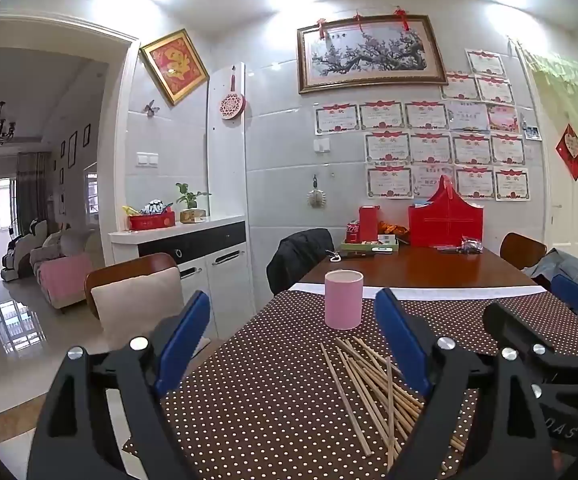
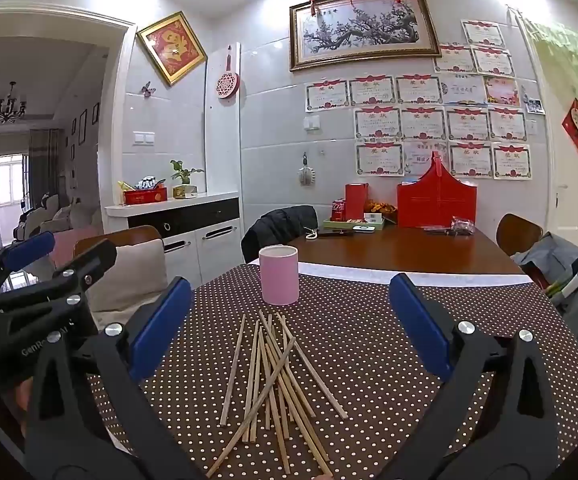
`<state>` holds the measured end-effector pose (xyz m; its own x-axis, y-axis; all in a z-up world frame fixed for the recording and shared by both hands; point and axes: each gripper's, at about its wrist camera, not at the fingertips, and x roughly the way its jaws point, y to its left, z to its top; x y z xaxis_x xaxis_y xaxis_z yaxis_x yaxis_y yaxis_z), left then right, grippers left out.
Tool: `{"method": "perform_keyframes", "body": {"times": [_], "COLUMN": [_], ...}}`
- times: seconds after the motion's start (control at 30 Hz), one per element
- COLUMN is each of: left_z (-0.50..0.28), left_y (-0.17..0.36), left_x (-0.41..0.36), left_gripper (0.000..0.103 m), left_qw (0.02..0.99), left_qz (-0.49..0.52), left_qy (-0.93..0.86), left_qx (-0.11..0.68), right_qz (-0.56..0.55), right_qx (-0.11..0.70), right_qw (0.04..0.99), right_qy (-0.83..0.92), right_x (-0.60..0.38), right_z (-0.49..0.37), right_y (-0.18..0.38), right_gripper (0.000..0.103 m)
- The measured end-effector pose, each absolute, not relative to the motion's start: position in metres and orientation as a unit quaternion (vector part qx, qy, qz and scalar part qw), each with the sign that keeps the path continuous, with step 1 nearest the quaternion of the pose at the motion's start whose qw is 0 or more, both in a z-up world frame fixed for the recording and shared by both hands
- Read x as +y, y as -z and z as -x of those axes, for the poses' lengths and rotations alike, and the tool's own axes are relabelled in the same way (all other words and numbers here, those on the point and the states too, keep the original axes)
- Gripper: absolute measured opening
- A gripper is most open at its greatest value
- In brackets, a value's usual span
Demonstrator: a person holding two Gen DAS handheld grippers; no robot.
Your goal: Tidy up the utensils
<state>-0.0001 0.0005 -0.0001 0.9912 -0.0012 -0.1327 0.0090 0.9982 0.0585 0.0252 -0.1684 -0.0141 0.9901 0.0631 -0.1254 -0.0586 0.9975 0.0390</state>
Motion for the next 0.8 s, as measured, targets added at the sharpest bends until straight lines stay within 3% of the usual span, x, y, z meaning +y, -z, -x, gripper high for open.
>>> {"method": "perform_keyframes", "body": {"times": [0.8], "left_z": [-0.003], "left_y": [-0.006], "left_x": [0.012], "left_gripper": [0.083], "left_qw": [0.997], "left_qz": [-0.03], "left_qy": [-0.001], "left_qx": [0.065], "right_qz": [-0.022], "right_qx": [0.068], "right_qw": [0.997], "right_qy": [-0.035], "right_x": [-0.166], "right_z": [-0.03], "right_y": [0.021], "right_gripper": [0.097]}}
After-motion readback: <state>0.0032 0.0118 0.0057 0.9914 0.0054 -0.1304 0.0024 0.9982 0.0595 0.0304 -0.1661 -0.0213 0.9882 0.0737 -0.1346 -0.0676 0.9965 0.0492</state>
